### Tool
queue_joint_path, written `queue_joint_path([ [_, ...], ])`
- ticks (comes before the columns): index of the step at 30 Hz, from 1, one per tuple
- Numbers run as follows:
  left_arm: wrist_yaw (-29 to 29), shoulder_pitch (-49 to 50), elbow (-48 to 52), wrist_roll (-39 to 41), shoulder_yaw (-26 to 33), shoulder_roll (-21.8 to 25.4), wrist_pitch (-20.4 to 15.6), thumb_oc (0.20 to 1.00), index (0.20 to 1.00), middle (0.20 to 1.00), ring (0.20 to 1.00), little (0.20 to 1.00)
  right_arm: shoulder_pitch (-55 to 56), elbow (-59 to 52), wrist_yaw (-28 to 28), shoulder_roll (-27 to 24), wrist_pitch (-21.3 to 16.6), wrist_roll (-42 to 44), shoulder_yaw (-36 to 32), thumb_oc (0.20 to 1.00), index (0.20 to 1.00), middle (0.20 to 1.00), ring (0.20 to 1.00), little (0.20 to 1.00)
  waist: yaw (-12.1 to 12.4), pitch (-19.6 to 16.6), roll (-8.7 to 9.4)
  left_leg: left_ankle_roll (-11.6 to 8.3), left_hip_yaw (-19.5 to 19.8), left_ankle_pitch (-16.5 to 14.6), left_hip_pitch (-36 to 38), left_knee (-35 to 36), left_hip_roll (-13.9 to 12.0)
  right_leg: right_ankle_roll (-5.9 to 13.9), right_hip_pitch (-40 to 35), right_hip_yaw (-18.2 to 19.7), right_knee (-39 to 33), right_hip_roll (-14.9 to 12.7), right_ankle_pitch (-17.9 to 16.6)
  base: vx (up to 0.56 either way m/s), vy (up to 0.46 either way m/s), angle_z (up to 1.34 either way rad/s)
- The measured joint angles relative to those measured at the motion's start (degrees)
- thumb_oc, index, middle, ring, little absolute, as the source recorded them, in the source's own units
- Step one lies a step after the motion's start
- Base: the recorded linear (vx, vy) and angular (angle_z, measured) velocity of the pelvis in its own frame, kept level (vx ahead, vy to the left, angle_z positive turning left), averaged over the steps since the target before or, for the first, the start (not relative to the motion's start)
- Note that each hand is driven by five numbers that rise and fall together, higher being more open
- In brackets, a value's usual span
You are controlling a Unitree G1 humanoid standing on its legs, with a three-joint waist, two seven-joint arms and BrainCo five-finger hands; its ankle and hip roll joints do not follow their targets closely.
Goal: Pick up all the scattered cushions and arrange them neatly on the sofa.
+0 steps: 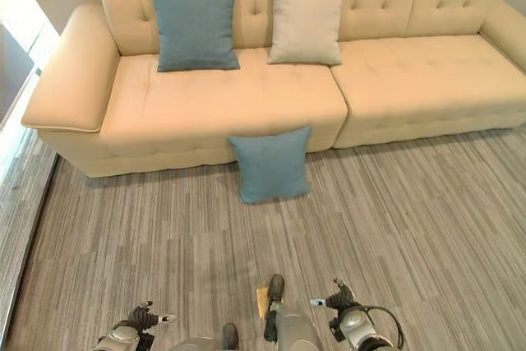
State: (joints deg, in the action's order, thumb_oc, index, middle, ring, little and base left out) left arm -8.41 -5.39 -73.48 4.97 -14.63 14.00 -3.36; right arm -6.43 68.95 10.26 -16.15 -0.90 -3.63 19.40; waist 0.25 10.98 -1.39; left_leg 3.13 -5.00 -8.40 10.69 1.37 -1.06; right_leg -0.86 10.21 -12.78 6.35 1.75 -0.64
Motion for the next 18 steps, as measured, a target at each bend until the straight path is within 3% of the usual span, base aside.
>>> queue_joint_path([
  [2, 0.8, -0.6, 0.1, 0.0, 0.1, 0.3, -0.1, 1.000, 1.000, 1.000, 1.000, 1.000, 0.8, 0.7, -0.4, 0.2, 0.0, 0.0, -0.5, 1.000, 1.000, 1.000, 1.000, 1.000, 0.2, -0.6, 1.58, -2.38, 0.5, -1.1, -2.6, -8.0, -0.1, -2.09, -2.3, 1.0, -1.7, 0.2, -0.3, 0.35, -0.247, 0.48],
  [3, 1.0, -0.7, 0.0, 0.0, 0.2, 0.1, -0.1, 1.000, 1.000, 1.000, 1.000, 1.000, 1.2, 0.3, -0.4, 0.2, -0.1, 0.1, -1.2, 1.000, 1.000, 1.000, 1.000, 1.000, 0.0, -0.7, 2.49, -3.60, 0.5, -1.7, -7.3, -18.1, -0.1, -2.45, -4.6, 1.1, -4.3, 0.3, -0.2, 0.29, -0.232, 0.43],
  [4, 1.1, -0.9, 0.1, 0.0, 0.1, -0.4, -0.3, 1.000, 1.000, 1.000, 1.000, 1.000, 1.2, 0.4, -0.4, -0.1, -0.4, 0.4, -1.2, 1.000, 1.000, 1.000, 1.000, 1.000, 0.9, -0.6, 3.08, -4.93, -0.6, -1.1, -12.3, -31.0, -0.7, -4.30, -7.2, 1.5, -6.5, 0.8, -0.3, 0.27, -0.202, 0.26],
  [5, 1.1, -1.4, 0.2, 0.0, 0.0, -0.7, -0.4, 1.000, 1.000, 1.000, 1.000, 1.000, 1.3, 1.0, -0.4, -0.4, -0.8, 1.0, -0.6, 1.000, 1.000, 1.000, 1.000, 1.000, 1.2, -0.4, 2.51, -6.03, -0.7, -0.6, -17.2, -41.6, -2.6, -5.35, -8.8, 1.6, -7.9, 1.7, 0.3, 0.19, -0.127, -0.13],
  [6, 1.1, -1.0, 0.1, 0.0, 0.0, -0.7, -0.2, 1.000, 1.000, 1.000, 1.000, 1.000, 0.8, 1.0, -0.4, -0.4, -0.7, 1.2, 0.0, 1.000, 1.000, 1.000, 1.000, 1.000, 1.6, -0.5, 2.32, -6.02, -0.7, -1.1, -19.2, -45.6, -3.6, -6.28, -9.1, 1.2, -8.2, 2.3, -1.4, 0.20, -0.112, -0.20],
  [8, 1.0, -1.7, 0.2, 0.1, 0.2, -0.5, -0.2, 1.000, 1.000, 1.000, 1.000, 1.000, -0.2, 0.5, -0.4, 0.1, -0.9, 1.3, 0.5, 1.000, 1.000, 1.000, 1.000, 1.000, 1.7, -0.2, 2.45, -5.49, 0.3, -1.7, -25.7, -49.2, -4.9, -8.36, -10.7, 0.8, -8.2, 3.5, 1.3, 0.29, -0.062, 0.03],
  [10, 1.1, -3.3, 0.4, 0.1, 0.0, 0.6, -0.3, 1.000, 1.000, 1.000, 1.000, 1.000, -0.4, 0.8, -0.5, 1.1, -0.7, 1.4, 0.9, 1.000, 1.000, 1.000, 1.000, 1.000, 1.4, 1.1, 5.94, -4.35, -2.1, -1.8, -27.0, -36.8, -2.5, -8.59, -12.9, -0.8, -9.9, 1.6, 0.5, 0.28, 0.016, 0.36],
  [11, 1.1, -3.3, 0.4, 0.1, -0.1, 0.6, -0.3, 1.000, 1.000, 1.000, 1.000, 1.000, -0.5, 0.9, -0.5, 1.0, -0.8, 1.4, 1.1, 1.000, 1.000, 1.000, 1.000, 1.000, 0.6, 1.3, 6.49, -4.22, -2.5, -1.7, -27.5, -31.9, -1.7, -7.90, -13.4, -1.5, -10.4, 1.3, 1.5, 0.29, 0.046, 0.56],
  [12, 1.1, -3.4, 0.4, 0.1, -0.2, 0.6, -0.2, 1.000, 1.000, 1.000, 1.000, 1.000, -0.4, 0.9, -0.3, 0.8, -0.7, 1.4, 1.4, 1.000, 1.000, 1.000, 1.000, 1.000, -0.7, 1.4, 7.03, -3.66, -2.4, 0.2, -26.6, -19.9, 0.2, -7.01, -14.8, -3.0, -11.5, 0.9, 1.3, 0.20, 0.035, 0.44],
  [13, 1.1, -3.3, 0.4, 0.1, -0.1, 0.7, -0.2, 1.000, 1.000, 1.000, 1.000, 1.000, -0.4, 0.9, -0.3, 0.7, -0.7, 1.4, 1.4, 1.000, 1.000, 1.000, 1.000, 1.000, -0.8, 1.5, 7.10, -4.00, -2.2, 1.6, -25.8, -15.3, 1.1, -7.29, -14.9, -3.1, -11.5, 0.9, 1.1, 0.34, 0.075, 0.31],
  [15, 1.1, -2.9, 0.4, 0.1, 0.0, 0.6, -0.2, 1.000, 1.000, 1.000, 1.000, 1.000, -0.6, 1.2, -0.3, 0.2, -0.7, 2.4, 1.3, 1.000, 1.000, 1.000, 1.000, 1.000, -1.2, 1.7, 6.97, -4.10, -0.4, 6.5, -23.9, -3.8, 2.6, -5.61, -16.5, -3.1, -11.5, 0.9, 2.3, 0.46, 0.145, 0.00],
  [16, 1.1, -2.7, 0.3, 0.1, 0.0, 0.5, -0.1, 1.000, 1.000, 1.000, 1.000, 1.000, -0.6, 1.8, -0.2, 0.0, -0.7, 2.6, 1.2, 1.000, 1.000, 1.000, 1.000, 1.000, -1.2, 1.6, 6.77, -4.13, 0.4, 8.2, -22.9, -0.9, 3.2, -5.23, -17.4, -3.0, -11.5, 1.0, 2.8, 0.47, 0.200, -0.10],
  [18, 1.1, -0.8, 0.3, 0.2, 0.1, 0.2, -0.1, 1.000, 1.000, 1.000, 1.000, 1.000, -0.1, 2.0, -0.1, -0.4, -0.7, 2.6, 1.1, 1.000, 1.000, 1.000, 1.000, 1.000, -0.7, 0.7, 5.68, -2.34, 1.1, 11.4, -20.3, -0.7, 3.0, -3.88, -19.5, -1.9, -11.3, 1.6, 3.8, 0.44, 0.222, -0.47],
])
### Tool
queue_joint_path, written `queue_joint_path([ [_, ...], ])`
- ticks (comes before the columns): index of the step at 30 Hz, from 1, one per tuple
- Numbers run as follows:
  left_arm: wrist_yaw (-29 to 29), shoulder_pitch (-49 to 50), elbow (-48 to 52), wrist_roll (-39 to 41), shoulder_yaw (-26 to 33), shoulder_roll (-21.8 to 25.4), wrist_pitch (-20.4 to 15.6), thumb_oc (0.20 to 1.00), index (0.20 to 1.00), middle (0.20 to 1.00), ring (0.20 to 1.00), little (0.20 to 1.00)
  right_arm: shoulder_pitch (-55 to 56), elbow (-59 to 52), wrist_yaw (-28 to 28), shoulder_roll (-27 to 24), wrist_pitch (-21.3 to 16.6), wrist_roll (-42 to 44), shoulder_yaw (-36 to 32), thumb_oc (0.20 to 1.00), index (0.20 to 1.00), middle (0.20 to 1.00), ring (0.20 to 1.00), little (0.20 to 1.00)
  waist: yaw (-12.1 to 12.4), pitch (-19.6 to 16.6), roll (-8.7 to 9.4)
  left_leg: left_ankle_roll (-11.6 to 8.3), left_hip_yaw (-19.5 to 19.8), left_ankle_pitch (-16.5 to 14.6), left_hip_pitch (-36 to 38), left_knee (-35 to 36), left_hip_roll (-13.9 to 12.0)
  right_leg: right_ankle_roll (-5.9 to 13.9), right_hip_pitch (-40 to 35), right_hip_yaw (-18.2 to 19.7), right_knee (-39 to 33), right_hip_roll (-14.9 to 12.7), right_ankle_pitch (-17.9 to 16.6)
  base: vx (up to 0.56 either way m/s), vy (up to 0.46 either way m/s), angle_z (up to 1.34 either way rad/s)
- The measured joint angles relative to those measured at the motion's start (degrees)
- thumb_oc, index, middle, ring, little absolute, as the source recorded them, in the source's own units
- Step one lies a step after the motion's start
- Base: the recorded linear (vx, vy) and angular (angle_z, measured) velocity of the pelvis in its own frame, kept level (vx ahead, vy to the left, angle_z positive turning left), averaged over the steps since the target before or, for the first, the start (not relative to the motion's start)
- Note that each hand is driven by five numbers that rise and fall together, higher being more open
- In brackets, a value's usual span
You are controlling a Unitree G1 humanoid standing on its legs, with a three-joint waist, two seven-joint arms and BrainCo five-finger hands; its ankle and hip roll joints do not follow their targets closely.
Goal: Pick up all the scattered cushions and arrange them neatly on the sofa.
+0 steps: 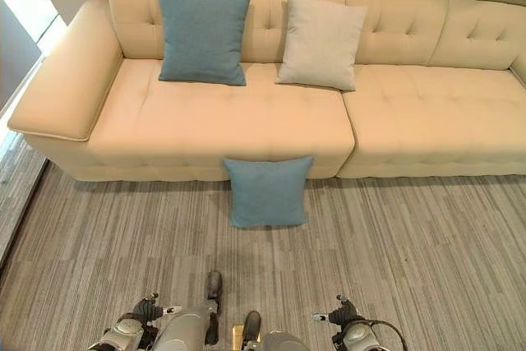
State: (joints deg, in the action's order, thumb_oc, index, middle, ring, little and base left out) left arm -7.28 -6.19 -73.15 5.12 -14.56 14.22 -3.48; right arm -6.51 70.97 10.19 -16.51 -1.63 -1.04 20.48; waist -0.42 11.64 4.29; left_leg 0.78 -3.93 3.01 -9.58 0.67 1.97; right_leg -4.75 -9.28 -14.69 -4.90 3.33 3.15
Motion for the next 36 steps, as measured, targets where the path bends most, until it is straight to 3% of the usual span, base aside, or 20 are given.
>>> queue_joint_path([
  [1, 0.0, 1.2, -0.4, 0.0, 0.1, -0.1, 0.1, 1.000, 1.000, 1.000, 1.000, 1.000, 0.2, 1.0, 0.0, 0.1, 0.0, -0.1, 0.2, 1.000, 1.000, 1.000, 1.000, 1.000, 0.0, -1.1, -0.14, 0.56, 0.0, 0.2, 1.8, -0.7, 0.2, 0.07, -1.0, 1.4, 0.5, 0.0, 3.0, 0.28, 0.151, -0.63],
  [2, 0.0, 2.2, -0.3, 0.0, 0.0, -0.6, 0.3, 1.000, 1.000, 1.000, 1.000, 1.000, -0.1, 1.0, 0.0, -0.4, 0.1, -0.1, 0.1, 1.000, 1.000, 1.000, 1.000, 1.000, 0.2, -1.9, -2.04, 1.83, 0.5, 1.5, 3.5, -0.5, -0.6, 0.73, -1.1, 1.6, 1.7, 1.0, 3.2, 0.30, 0.176, -0.39],
  [3, 0.2, 3.0, -0.3, 0.0, -0.2, 0.0, 0.4, 1.000, 1.000, 1.000, 1.000, 1.000, 0.6, 1.5, 0.1, 0.4, 0.0, -0.1, 0.0, 1.000, 1.000, 1.000, 1.000, 1.000, -0.4, -2.2, -1.59, 3.90, 0.7, 3.7, 5.8, 1.6, -0.3, 2.25, -0.8, 1.4, 5.6, 0.0, 6.0, 0.38, 0.274, -0.10],
  [5, 0.6, 2.2, 0.3, 0.0, -0.2, 0.8, 0.1, 1.000, 1.000, 1.000, 1.000, 1.000, 1.4, 1.4, -0.4, 1.1, 0.0, -0.3, 0.0, 1.000, 1.000, 1.000, 1.000, 1.000, 0.4, -2.7, -0.98, 5.21, 0.5, 1.1, 7.6, 1.7, 0.8, 6.13, 2.9, 1.3, 16.2, -2.6, 8.9, 0.42, 0.352, -0.03],
  [6, 0.7, 1.3, 0.1, 0.0, -0.3, 0.8, 0.2, 1.000, 1.000, 1.000, 1.000, 1.000, 1.5, 1.3, -0.6, 1.2, 0.1, -0.3, -0.3, 1.000, 1.000, 1.000, 1.000, 1.000, 0.4, -2.8, -0.72, 5.31, 0.2, 0.5, 9.0, 2.3, 1.3, 7.58, 7.3, 1.2, 28.1, -4.9, 11.2, 0.23, 0.238, -0.10],
  [7, 0.7, 0.8, 0.1, 0.0, -0.1, 1.0, 0.3, 1.000, 1.000, 1.000, 1.000, 1.000, 1.5, 0.8, -0.7, 1.3, 0.2, -0.3, -0.5, 1.000, 1.000, 1.000, 1.000, 1.000, 0.5, -2.9, -0.44, 6.28, 0.2, -0.3, 9.7, 2.3, 2.1, 9.13, 10.4, 1.2, 34.5, -6.6, 12.2, 0.22, 0.215, -0.03],
  [8, 0.7, 0.6, 0.0, 0.0, -0.2, 1.5, 0.3, 1.000, 1.000, 1.000, 1.000, 1.000, 1.9, -0.3, -0.9, 1.6, 0.1, -0.3, -0.7, 1.000, 1.000, 1.000, 1.000, 1.000, 0.3, -3.4, 0.75, 6.75, -0.1, -1.2, 10.8, 2.3, 3.9, 10.10, 15.1, 1.2, 44.1, -10.1, 13.1, 0.14, 0.130, 0.03],
  [10, 0.7, -0.6, 0.0, 0.0, -0.7, 1.7, 0.3, 1.000, 1.000, 1.000, 1.000, 1.000, 1.4, -1.0, -1.0, 2.0, 0.1, -0.3, -0.7, 1.000, 1.000, 1.000, 1.000, 1.000, 0.2, -3.1, 1.01, 8.78, 0.0, -2.7, 12.6, 2.2, 5.4, 9.75, 19.7, 1.5, 50.1, -13.1, 13.5, 0.18, 0.110, 0.02],
  [12, 0.7, -1.3, 0.0, 0.0, -1.0, 1.5, 0.3, 1.000, 1.000, 1.000, 1.000, 1.000, 0.0, -1.7, -1.0, 2.0, 0.0, -0.3, -0.7, 1.000, 1.000, 1.000, 1.000, 1.000, 0.4, -1.9, -0.61, 8.97, -0.4, -3.0, 14.5, 2.3, 5.0, 9.29, 22.1, 1.3, 47.8, -13.3, 13.7, 0.19, 0.040, 0.01],
  [15, 0.7, -1.9, 0.0, 0.0, -1.0, 1.8, 0.0, 1.000, 1.000, 1.000, 1.000, 1.000, -0.5, -2.0, -1.1, 2.0, 0.0, -0.3, -0.7, 1.000, 1.000, 1.000, 1.000, 1.000, 1.1, -1.1, -1.83, 8.10, -0.5, -4.2, 15.4, 2.3, 3.8, 8.62, 23.5, 1.0, 35.7, -11.2, 12.8, 0.09, -0.044, -0.02],
  [18, 0.6, -0.8, -0.4, 0.0, -0.7, 2.3, 0.3, 1.000, 1.000, 1.000, 1.000, 1.000, -1.9, -3.1, -1.1, 2.0, 0.0, -0.3, -0.8, 1.000, 1.000, 1.000, 1.000, 1.000, 2.0, -0.5, -1.95, 6.13, -2.0, -5.4, 15.7, 2.1, 2.1, 9.39, 22.3, 2.0, 19.0, -8.3, 6.3, 0.15, -0.080, -0.30],
  [19, 0.7, -0.6, -0.4, 0.0, -0.6, 2.3, 0.3, 1.000, 1.000, 1.000, 1.000, 1.000, -2.3, -3.4, -1.1, 1.9, 0.0, -0.3, -0.8, 1.000, 1.000, 1.000, 1.000, 1.000, 1.9, -0.4, -1.84, 5.69, -1.9, -5.7, 15.9, 2.1, 2.0, 9.53, 22.0, 2.6, 17.6, -7.7, 5.1, 0.16, -0.098, -0.06],
  [23, 0.7, 0.6, -0.2, -0.1, -0.6, 2.1, 0.2, 1.000, 1.000, 1.000, 1.000, 1.000, -1.5, -3.5, -1.1, 2.0, 0.1, -0.4, -0.8, 1.000, 1.000, 1.000, 1.000, 1.000, 2.1, -0.3, -1.54, 2.76, -1.2, -7.6, 18.7, 2.0, 1.1, 7.08, 17.1, 3.1, 11.9, -6.6, -4.0, 0.26, -0.233, 0.06],
  [27, 0.7, 1.0, -0.1, -0.1, 1.2, 2.0, 0.2, 1.000, 1.000, 1.000, 1.000, 1.000, -0.5, -3.7, -1.1, 1.8, 0.0, -0.3, -0.8, 1.000, 1.000, 1.000, 1.000, 1.000, 1.8, -1.0, -2.10, 1.17, 0.0, -8.9, 18.3, 1.0, -1.5, 4.13, 14.5, 2.3, 7.8, -3.7, -5.3, 0.17, -0.263, 0.12],
  [29, 0.7, 0.9, -0.2, -0.1, 1.3, 1.7, 0.3, 1.000, 1.000, 1.000, 1.000, 1.000, -0.3, -3.7, -1.1, 1.5, 0.0, -0.3, -0.8, 1.000, 1.000, 1.000, 1.000, 1.000, 1.4, -1.2, -1.85, -0.05, 1.3, -9.8, 16.3, -2.5, -2.6, 2.44, 13.4, 1.2, 6.1, -2.6, -5.2, 0.11, -0.263, 0.24],
  [31, 0.7, 0.6, -0.2, 0.0, 1.3, 1.2, 0.2, 1.000, 1.000, 1.000, 1.000, 1.000, -0.3, -3.8, -1.1, 1.3, 0.0, -0.3, -0.8, 1.000, 1.000, 1.000, 1.000, 1.000, 1.5, -1.3, -1.28, -0.95, 1.6, -10.3, 14.4, -6.9, -2.9, 2.30, 12.1, 1.1, 4.4, -2.1, -5.1, 0.02, -0.168, 0.23],
  [33, 0.7, 0.2, -0.2, 0.0, 1.4, 0.7, 0.1, 1.000, 1.000, 1.000, 1.000, 1.000, -0.4, -4.0, -1.1, 1.1, -0.1, -0.3, -0.7, 1.000, 1.000, 1.000, 1.000, 1.000, 1.9, -1.1, -0.19, -2.06, 1.5, -10.9, 10.1, -16.0, -3.1, 1.75, 10.0, 1.2, 1.6, -1.8, -5.5, 0.04, -0.227, 0.25],
  [35, 0.8, -1.4, -0.1, 0.0, 1.3, 0.2, 0.0, 1.000, 1.000, 1.000, 1.000, 1.000, -0.5, -3.6, -1.0, 0.6, -0.1, -0.2, 0.1, 1.000, 1.000, 1.000, 1.000, 1.000, 1.8, 0.0, 1.03, -3.39, 0.6, -12.3, 2.7, -31.5, -4.4, -0.65, 7.9, -0.7, -0.6, -1.2, -5.5, 0.10, -0.139, 0.35],
  [36, 0.7, -1.3, -0.1, 0.0, 1.3, 0.3, 0.1, 1.000, 1.000, 1.000, 1.000, 1.000, -0.5, -3.5, -1.0, 0.6, -0.1, -0.1, 0.6, 1.000, 1.000, 1.000, 1.000, 1.000, 1.7, 0.2, 1.56, -3.26, -0.5, -12.4, 1.7, -32.2, -4.9, -1.19, 7.6, -1.5, -0.6, -1.1, -5.2, 0.11, -0.026, 0.47],
])
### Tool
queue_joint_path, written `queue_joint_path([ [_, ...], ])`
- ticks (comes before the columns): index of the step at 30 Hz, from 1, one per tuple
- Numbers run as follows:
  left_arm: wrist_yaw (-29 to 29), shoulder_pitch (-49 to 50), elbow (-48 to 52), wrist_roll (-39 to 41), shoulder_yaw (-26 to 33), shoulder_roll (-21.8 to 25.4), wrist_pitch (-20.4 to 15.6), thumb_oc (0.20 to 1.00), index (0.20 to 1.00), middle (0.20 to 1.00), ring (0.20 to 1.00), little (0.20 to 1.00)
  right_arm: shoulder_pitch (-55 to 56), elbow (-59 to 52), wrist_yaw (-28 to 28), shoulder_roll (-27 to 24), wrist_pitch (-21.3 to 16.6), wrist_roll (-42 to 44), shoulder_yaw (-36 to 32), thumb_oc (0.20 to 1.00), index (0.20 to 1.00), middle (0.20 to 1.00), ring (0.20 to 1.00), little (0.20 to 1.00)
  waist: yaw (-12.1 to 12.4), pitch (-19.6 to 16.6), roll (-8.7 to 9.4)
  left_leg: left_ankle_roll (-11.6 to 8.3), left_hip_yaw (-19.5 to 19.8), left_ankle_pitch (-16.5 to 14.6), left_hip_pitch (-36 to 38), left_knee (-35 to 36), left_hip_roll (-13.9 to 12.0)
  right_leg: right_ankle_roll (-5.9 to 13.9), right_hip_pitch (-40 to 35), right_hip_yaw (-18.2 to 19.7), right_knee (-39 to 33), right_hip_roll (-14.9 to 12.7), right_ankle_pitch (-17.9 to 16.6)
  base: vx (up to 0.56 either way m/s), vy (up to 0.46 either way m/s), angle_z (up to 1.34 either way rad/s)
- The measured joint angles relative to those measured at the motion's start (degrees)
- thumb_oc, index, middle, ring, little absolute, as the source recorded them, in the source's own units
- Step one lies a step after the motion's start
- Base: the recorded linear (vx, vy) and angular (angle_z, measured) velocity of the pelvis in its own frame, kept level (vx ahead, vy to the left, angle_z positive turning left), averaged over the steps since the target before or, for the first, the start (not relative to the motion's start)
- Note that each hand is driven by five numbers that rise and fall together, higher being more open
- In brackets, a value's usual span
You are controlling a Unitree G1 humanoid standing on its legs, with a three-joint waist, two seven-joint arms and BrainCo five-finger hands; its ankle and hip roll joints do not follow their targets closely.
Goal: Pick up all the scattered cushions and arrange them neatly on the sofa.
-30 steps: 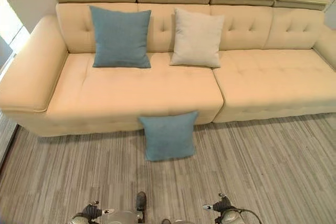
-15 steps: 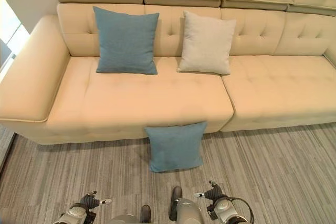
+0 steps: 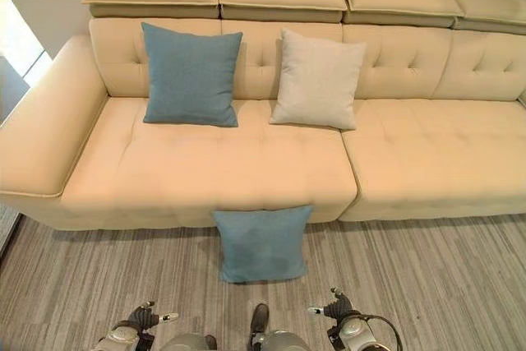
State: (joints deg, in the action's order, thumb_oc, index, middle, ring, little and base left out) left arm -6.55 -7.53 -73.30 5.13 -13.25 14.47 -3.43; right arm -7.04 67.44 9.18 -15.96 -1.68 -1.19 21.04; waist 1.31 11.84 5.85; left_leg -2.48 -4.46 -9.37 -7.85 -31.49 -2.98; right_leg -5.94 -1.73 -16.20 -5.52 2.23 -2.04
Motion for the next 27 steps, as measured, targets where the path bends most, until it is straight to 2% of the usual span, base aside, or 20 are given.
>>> queue_joint_path([
  [1, 0.0, -0.2, 0.0, -0.1, -0.1, 0.3, 0.0, 1.000, 1.000, 1.000, 1.000, 1.000, 0.1, 0.0, 0.0, 0.0, 0.0, 0.1, 0.2, 1.000, 1.000, 1.000, 1.000, 1.000, -0.5, 0.3, 0.58, 0.21, -1.1, -0.1, -1.6, 1.5, 0.1, -0.66, -0.1, -1.4, 0.0, 0.0, 0.7, 0.09, 0.035, 0.58],
  [3, 0.1, -0.9, 0.1, 0.0, 0.0, 1.4, 0.0, 1.000, 1.000, 1.000, 1.000, 1.000, 0.3, 0.3, 0.0, 0.0, 0.0, 0.1, 0.2, 1.000, 1.000, 1.000, 1.000, 1.000, -1.0, 1.0, 1.72, 0.29, -2.4, 0.0, -3.0, 7.9, 0.4, -0.23, 0.4, -3.0, 0.0, 0.0, 0.9, 0.09, 0.061, 0.49],
  [5, 0.1, -0.1, 0.0, 0.0, -0.1, 1.3, 0.3, 1.000, 1.000, 1.000, 1.000, 1.000, 0.2, 1.2, 0.0, -0.1, 0.1, 0.1, 0.1, 1.000, 1.000, 1.000, 1.000, 1.000, -1.7, 1.1, 1.95, 1.18, -4.6, 1.8, -3.0, 17.3, 1.9, 0.14, 0.5, -4.3, 0.0, 0.0, 1.5, 0.10, 0.100, 0.33],
  [6, 0.1, -0.1, 0.0, 0.0, -0.1, 1.2, 0.3, 1.000, 1.000, 1.000, 1.000, 1.000, 0.3, 1.2, 0.0, -0.2, 0.1, 0.2, 0.1, 1.000, 1.000, 1.000, 1.000, 1.000, -1.9, 1.1, 1.93, 1.08, -4.5, 2.6, -2.8, 19.4, 2.3, 0.03, 0.6, -4.6, 0.0, 0.0, 1.7, 0.18, 0.171, 0.25],
  [8, 0.1, 0.2, 0.0, 0.0, 0.0, 0.8, 0.3, 1.000, 1.000, 1.000, 1.000, 1.000, 0.1, 1.4, 0.1, -0.1, 0.0, 0.4, 0.0, 1.000, 1.000, 1.000, 1.000, 1.000, -1.8, 1.2, 1.42, 1.46, -4.1, 4.3, -2.5, 22.7, 3.3, -0.06, 0.8, -3.9, 0.1, 0.7, 2.0, 0.28, 0.250, -0.15],
  [10, 0.0, 1.0, 0.0, 0.0, 0.2, 0.4, 0.3, 1.000, 1.000, 1.000, 1.000, 1.000, -0.1, 1.9, 0.1, -0.2, -0.1, 0.4, -0.1, 1.000, 1.000, 1.000, 1.000, 1.000, -1.2, 0.9, 0.77, 2.45, -1.7, 5.1, -0.7, 25.7, 3.7, -0.03, 0.4, -2.1, 0.3, 1.3, 2.1, 0.27, 0.243, -0.50],
  [13, 0.2, 1.3, 0.0, 0.0, 0.3, 0.2, 0.3, 1.000, 1.000, 1.000, 1.000, 1.000, 0.0, 1.8, 0.0, -0.3, 0.0, 0.2, -0.1, 1.000, 1.000, 1.000, 1.000, 1.000, -1.3, 0.4, -0.50, 4.66, -1.3, 8.0, 3.3, 29.8, 4.8, 0.75, -0.7, -0.3, 0.5, 1.7, 2.7, 0.20, 0.243, -0.39],
  [16, 0.1, 1.5, 0.0, 0.0, 0.5, 0.2, 0.3, 1.000, 1.000, 1.000, 1.000, 1.000, 0.3, 2.1, -0.1, -0.5, 0.2, -0.2, -0.1, 1.000, 1.000, 1.000, 1.000, 1.000, -1.1, 0.1, -2.23, 6.15, -1.4, 11.0, 5.2, 32.0, 4.1, 2.32, 0.3, 1.2, 4.5, 1.8, 4.6, 0.11, 0.201, -0.39],
  [17, 0.1, 0.6, 0.1, 0.0, 0.5, 0.4, 0.3, 1.000, 1.000, 1.000, 1.000, 1.000, 0.4, 1.8, -0.1, -0.4, 0.2, -0.2, -0.1, 1.000, 1.000, 1.000, 1.000, 1.000, -1.2, 0.2, -2.49, 6.54, -1.6, 10.6, 6.0, 32.3, 4.6, 4.18, 1.8, 1.4, 9.3, 0.9, 6.4, 0.07, 0.155, -0.14],
  [19, 0.1, 0.8, 0.1, 0.0, 0.4, 0.8, 0.2, 1.000, 1.000, 1.000, 1.000, 1.000, 0.4, 0.8, -0.1, -0.4, 0.3, -0.2, -0.1, 1.000, 1.000, 1.000, 1.000, 1.000, -1.3, 0.2, -3.03, 7.06, -1.5, 10.2, 7.2, 32.4, 4.2, 5.34, 5.5, 1.3, 18.7, -0.5, 8.8, 0.06, 0.104, 0.01],
  [20, 0.0, 0.4, 0.1, 0.0, 0.0, 1.2, 0.2, 1.000, 1.000, 1.000, 1.000, 1.000, 0.3, -0.1, -0.1, -0.3, 0.2, -0.1, -0.1, 1.000, 1.000, 1.000, 1.000, 1.000, -1.1, 0.3, -3.16, 7.53, -1.7, 10.3, 7.8, 32.3, 4.0, 4.88, 7.4, 1.0, 23.2, -2.1, 11.3, 0.07, 0.079, 0.05],
  [21, 0.0, 0.1, 0.1, 0.0, 0.0, 1.5, 0.2, 1.000, 1.000, 1.000, 1.000, 1.000, 0.1, -0.4, -0.1, -0.3, 0.1, -0.1, -0.1, 1.000, 1.000, 1.000, 1.000, 1.000, -0.7, 0.4, -3.58, 8.48, -1.9, 9.7, 7.7, 31.6, 4.2, 5.55, 7.8, 0.2, 24.4, -5.1, 12.4, 0.05, 0.068, 0.00],
  [22, 0.0, 0.1, 0.1, 0.0, 0.0, 1.7, 0.2, 1.000, 1.000, 1.000, 1.000, 1.000, 0.0, -0.8, -0.1, -0.3, 0.1, -0.1, -0.1, 1.000, 1.000, 1.000, 1.000, 1.000, -0.5, 0.4, -3.63, 8.84, -1.9, 9.4, 7.5, 31.5, 4.3, 5.56, 8.0, 0.1, 24.4, -6.5, 12.4, 0.07, 0.073, 0.00],
  [23, -0.1, -0.6, 0.0, 0.0, 0.1, 2.0, 0.3, 1.000, 1.000, 1.000, 1.000, 1.000, 0.0, -1.8, -0.1, -0.2, 0.1, -0.2, -0.2, 1.000, 1.000, 1.000, 1.000, 1.000, -0.4, 0.6, -4.45, 9.11, -1.3, 9.3, 7.2, 31.3, 4.1, 6.06, 8.0, 0.9, 20.9, -8.0, 12.0, 0.04, 0.015, 0.06],
  [25, -0.1, -0.3, 0.0, 0.0, 0.1, 2.3, 0.2, 1.000, 1.000, 1.000, 1.000, 1.000, -0.7, -1.9, -0.1, -0.3, 0.1, -0.2, -0.2, 1.000, 1.000, 1.000, 1.000, 1.000, 0.0, 0.8, -4.80, 9.24, -1.2, 9.4, 7.1, 31.3, 3.9, 9.84, 7.1, 1.8, 13.0, -9.7, 9.3, 0.02, -0.030, 0.07],
  [27, -0.1, -0.2, 0.0, 0.0, 0.1, 2.7, 0.2, 1.000, 1.000, 1.000, 1.000, 1.000, -1.4, -1.8, -0.2, -0.2, 0.2, -0.2, -0.2, 1.000, 1.000, 1.000, 1.000, 1.000, 0.1, 0.7, -4.78, 9.26, -1.2, 9.4, 7.1, 31.3, 4.0, 11.13, 7.1, 2.0, 9.0, -10.7, 5.8, 0.03, -0.100, 0.05],
])
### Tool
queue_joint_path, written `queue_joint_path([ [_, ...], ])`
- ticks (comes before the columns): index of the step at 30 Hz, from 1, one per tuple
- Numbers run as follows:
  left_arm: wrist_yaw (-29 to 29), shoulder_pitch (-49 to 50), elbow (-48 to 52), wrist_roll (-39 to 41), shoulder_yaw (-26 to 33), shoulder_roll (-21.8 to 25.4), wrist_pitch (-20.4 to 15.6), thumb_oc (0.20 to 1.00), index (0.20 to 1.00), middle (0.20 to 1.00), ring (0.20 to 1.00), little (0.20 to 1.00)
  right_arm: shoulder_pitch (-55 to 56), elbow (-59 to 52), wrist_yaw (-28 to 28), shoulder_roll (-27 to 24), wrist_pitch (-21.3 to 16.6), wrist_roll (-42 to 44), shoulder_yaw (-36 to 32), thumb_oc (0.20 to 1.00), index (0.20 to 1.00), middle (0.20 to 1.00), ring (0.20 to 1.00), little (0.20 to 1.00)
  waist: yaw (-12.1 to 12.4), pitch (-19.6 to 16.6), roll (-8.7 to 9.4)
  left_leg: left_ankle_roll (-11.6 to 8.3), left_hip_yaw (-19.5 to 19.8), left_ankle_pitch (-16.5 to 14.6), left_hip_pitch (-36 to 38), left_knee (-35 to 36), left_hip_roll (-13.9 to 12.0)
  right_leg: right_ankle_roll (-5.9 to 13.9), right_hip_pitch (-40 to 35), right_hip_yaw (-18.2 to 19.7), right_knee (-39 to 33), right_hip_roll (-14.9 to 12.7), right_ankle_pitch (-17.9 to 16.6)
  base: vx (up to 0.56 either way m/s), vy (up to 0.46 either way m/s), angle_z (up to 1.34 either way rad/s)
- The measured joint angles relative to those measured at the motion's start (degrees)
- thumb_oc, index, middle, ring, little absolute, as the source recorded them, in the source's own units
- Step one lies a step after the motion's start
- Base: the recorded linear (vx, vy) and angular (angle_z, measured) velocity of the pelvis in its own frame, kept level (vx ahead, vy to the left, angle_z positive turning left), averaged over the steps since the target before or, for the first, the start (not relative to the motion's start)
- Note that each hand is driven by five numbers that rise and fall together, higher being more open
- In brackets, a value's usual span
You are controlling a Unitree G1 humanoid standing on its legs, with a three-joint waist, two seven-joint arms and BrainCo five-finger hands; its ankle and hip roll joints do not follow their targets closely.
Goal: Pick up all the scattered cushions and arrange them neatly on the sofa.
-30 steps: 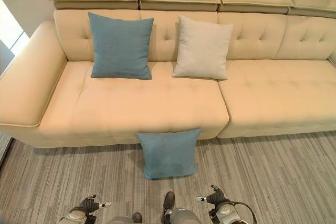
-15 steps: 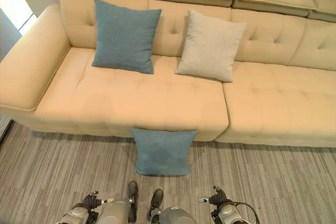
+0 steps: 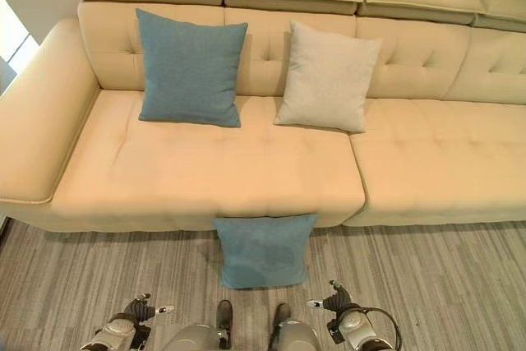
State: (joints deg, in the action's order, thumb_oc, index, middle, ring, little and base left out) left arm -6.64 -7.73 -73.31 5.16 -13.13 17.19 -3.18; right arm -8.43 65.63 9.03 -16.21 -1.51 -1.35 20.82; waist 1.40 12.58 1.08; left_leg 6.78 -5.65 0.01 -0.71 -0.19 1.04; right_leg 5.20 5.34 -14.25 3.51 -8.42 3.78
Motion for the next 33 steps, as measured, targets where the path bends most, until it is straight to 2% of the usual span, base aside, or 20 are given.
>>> queue_joint_path([
  [2, 0.0, 0.2, 0.0, 0.0, 0.0, 0.3, -0.1, 1.000, 1.000, 1.000, 1.000, 1.000, -0.4, -0.5, 0.0, 0.0, 0.0, 0.0, 0.0, 1.000, 1.000, 1.000, 1.000, 1.000, 0.3, -0.1, 0.62, -0.65, 0.3, -0.5, -0.2, -0.6, 0.4, 0.37, -0.6, 0.1, -1.7, -0.1, -2.9, 0.08, -0.144, 0.09],
  [3, -0.1, 0.1, 0.1, 0.0, 0.0, 0.8, -0.2, 1.000, 1.000, 1.000, 1.000, 1.000, -0.3, -0.8, 0.0, 0.3, -0.1, 0.0, 0.0, 1.000, 1.000, 1.000, 1.000, 1.000, 0.6, -0.1, 1.96, -1.09, 0.2, -0.8, -0.1, -1.1, 1.1, 0.27, -1.3, 0.8, -1.8, -0.4, -3.9, 0.10, -0.159, 0.12],
  [5, -0.2, 0.2, 0.1, 0.0, 0.1, 1.2, -0.4, 1.000, 1.000, 1.000, 1.000, 1.000, -0.2, -0.7, 0.0, 0.4, -0.1, 0.0, 0.0, 1.000, 1.000, 1.000, 1.000, 1.000, 1.3, -0.2, 3.00, -2.80, 0.3, -2.1, -0.9, -2.8, 0.8, -0.77, -2.0, 0.8, -3.1, -0.2, -6.9, 0.10, -0.171, 0.01],
  [7, -0.3, 0.4, 0.1, 0.0, 0.1, 1.3, -0.5, 1.000, 1.000, 1.000, 1.000, 1.000, -0.2, -0.9, 0.0, 0.4, -0.1, 0.0, 0.0, 1.000, 1.000, 1.000, 1.000, 1.000, 1.2, -0.3, 3.06, -3.59, 0.5, -2.8, -1.6, -3.4, 0.0, -1.26, -1.9, 0.7, -3.3, 0.7, -6.7, 0.06, -0.154, 0.04],
  [11, -1.1, -0.8, 0.4, 0.6, 0.1, 1.3, -0.7, 1.000, 1.000, 1.000, 1.000, 1.000, -0.4, -1.3, 0.2, -0.4, -0.1, 0.2, -0.1, 1.000, 1.000, 1.000, 1.000, 1.000, 1.0, -0.4, 3.35, -5.25, 2.1, -4.2, -7.6, -8.9, -2.2, -2.32, 0.9, -1.1, -2.4, 2.6, -6.0, -0.03, -0.120, 0.17],
  [13, -2.1, -2.9, 2.5, 2.9, 0.0, 1.4, -1.4, 1.000, 1.000, 1.000, 1.000, 1.000, -1.4, -2.4, 0.9, -1.3, -0.2, 0.9, -1.5, 1.000, 1.000, 1.000, 1.000, 1.000, 0.6, 0.2, 3.52, -5.44, 3.3, -4.4, -12.6, -11.6, -2.3, -2.94, 5.1, -2.0, -0.1, 2.8, -5.6, -0.05, -0.063, 0.21],
  [16, -4.1, -7.4, 4.4, 5.6, -0.1, 1.8, -2.6, 1.000, 1.000, 1.000, 1.000, 1.000, -5.5, -3.5, 2.8, -2.3, -0.3, 2.6, -2.8, 1.000, 1.000, 1.000, 1.000, 1.000, 0.1, 3.2, 3.93, -5.45, 3.8, -4.3, -17.0, -14.3, -2.5, -4.06, 9.6, -2.3, 2.9, 2.4, -5.7, -0.07, -0.083, 0.09],
  [18, -5.6, -10.9, 5.7, 7.5, -0.3, 2.4, -3.4, 1.000, 1.000, 1.000, 1.000, 1.000, -8.6, -4.7, 4.3, -3.6, -1.1, 3.7, -2.8, 1.000, 1.000, 1.000, 1.000, 1.000, -0.4, 4.9, 3.77, -5.40, 4.1, -4.7, -21.2, -16.5, -2.5, -3.92, 13.8, -2.3, 6.0, 1.8, -4.4, -0.05, -0.068, 0.09],
  [19, -7.2, -14.3, 7.0, 9.0, -1.1, 3.4, -4.1, 1.000, 1.000, 1.000, 1.000, 1.000, -11.6, -5.3, 5.8, -4.9, -1.5, 5.0, -2.8, 1.000, 1.000, 1.000, 1.000, 1.000, -0.6, 6.1, 3.84, -5.24, 4.6, -5.0, -25.9, -18.5, -2.1, -4.51, 19.1, -2.3, 9.2, 1.2, -3.7, -0.06, -0.050, 0.13],
  [20, -7.7, -17.4, 7.7, 9.6, -0.7, 4.3, -4.9, 1.000, 1.000, 1.000, 1.000, 1.000, -14.4, -5.8, 6.7, -5.5, -1.4, 5.6, -3.7, 1.000, 1.000, 1.000, 1.000, 1.000, -0.8, 8.3, 3.97, -4.85, 4.6, -4.3, -28.2, -19.2, -2.0, -4.50, 21.3, -2.3, 10.0, 1.0, -4.3, -0.06, -0.052, 0.11],
  [21, -8.0, -19.0, 7.6, 10.0, -0.9, 5.0, -5.0, 1.000, 1.000, 1.000, 1.000, 1.000, -15.7, -5.8, 7.2, -5.6, -1.4, 5.8, -3.8, 1.000, 1.000, 1.000, 1.000, 1.000, -0.9, 9.4, 4.04, -5.22, 4.6, -3.9, -29.2, -19.5, -2.0, -4.65, 22.1, -2.3, 10.2, 1.0, -4.7, -0.06, -0.042, 0.11],
  [22, -9.4, -23.3, 7.6, 11.7, -2.8, 6.8, -5.0, 1.000, 1.000, 1.000, 1.000, 1.000, -19.6, -5.8, 8.3, -6.4, -1.6, 7.1, -3.4, 1.000, 1.000, 1.000, 1.000, 1.000, -1.5, 10.1, 4.03, -5.10, 4.8, -3.9, -34.0, -22.1, -1.9, -5.22, 27.0, -2.4, 13.1, 0.3, -4.3, -0.02, -0.029, 0.06],
  [26, -12.1, -34.0, 8.3, 14.6, -3.7, 10.1, -6.5, 1.000, 1.000, 1.000, 1.000, 1.000, -30.2, -6.6, 12.0, -8.4, -2.4, 8.5, -3.9, 1.000, 1.000, 1.000, 1.000, 1.000, -2.3, 13.6, 4.06, -4.94, 4.9, -3.2, -43.5, -25.0, -1.3, -5.84, 36.8, -2.2, 17.5, -0.8, -4.3, -0.04, -0.047, 0.08],
  [33, -15.1, -42.0, 10.1, 19.3, -5.3, 10.3, -7.9, 1.000, 1.000, 1.000, 1.000, 1.000, -40.0, -7.6, 19.4, -8.8, -4.6, 14.7, -6.1, 1.000, 1.000, 1.000, 1.000, 1.000, -4.7, 14.0, 4.10, -4.96, 4.9, -3.3, -57.6, -30.5, -0.4, -6.81, 52.2, -1.0, 25.5, -2.8, -2.6, 0.01, -0.036, 0.06],
])
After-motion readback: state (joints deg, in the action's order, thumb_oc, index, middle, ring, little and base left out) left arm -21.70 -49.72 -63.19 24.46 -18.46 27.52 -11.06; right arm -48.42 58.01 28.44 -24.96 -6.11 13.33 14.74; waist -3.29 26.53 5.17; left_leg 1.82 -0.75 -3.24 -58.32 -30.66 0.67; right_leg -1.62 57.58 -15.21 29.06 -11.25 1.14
